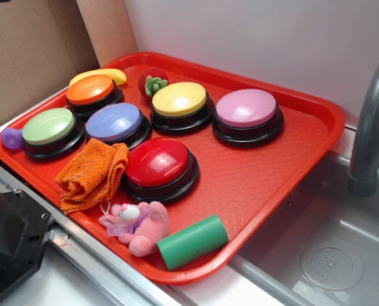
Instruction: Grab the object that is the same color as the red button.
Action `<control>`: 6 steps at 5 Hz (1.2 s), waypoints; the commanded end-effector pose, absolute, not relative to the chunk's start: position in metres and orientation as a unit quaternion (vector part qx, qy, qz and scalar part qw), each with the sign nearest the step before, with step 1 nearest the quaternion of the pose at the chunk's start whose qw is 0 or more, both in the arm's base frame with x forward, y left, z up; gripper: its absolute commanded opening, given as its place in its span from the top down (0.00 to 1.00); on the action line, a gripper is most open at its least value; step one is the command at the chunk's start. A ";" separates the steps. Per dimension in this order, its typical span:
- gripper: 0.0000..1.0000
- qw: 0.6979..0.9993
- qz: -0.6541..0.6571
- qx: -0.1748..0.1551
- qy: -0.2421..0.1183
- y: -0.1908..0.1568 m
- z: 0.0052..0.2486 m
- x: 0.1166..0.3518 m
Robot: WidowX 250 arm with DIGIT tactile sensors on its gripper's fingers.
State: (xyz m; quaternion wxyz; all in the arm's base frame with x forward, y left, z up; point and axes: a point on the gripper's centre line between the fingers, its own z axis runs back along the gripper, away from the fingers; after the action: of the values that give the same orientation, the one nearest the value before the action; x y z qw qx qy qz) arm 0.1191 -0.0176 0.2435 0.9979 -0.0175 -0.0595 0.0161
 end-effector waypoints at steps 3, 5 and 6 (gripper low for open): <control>0.00 0.983 0.160 -0.051 -0.079 -0.002 0.234 0.147; 0.00 0.936 0.324 -0.053 -0.129 0.031 0.207 0.201; 0.00 0.913 0.384 -0.039 -0.132 0.046 0.182 0.233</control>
State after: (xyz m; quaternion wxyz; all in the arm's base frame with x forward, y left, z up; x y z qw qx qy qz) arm 0.2345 0.0390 0.1708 0.9151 -0.0357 -0.1136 0.3854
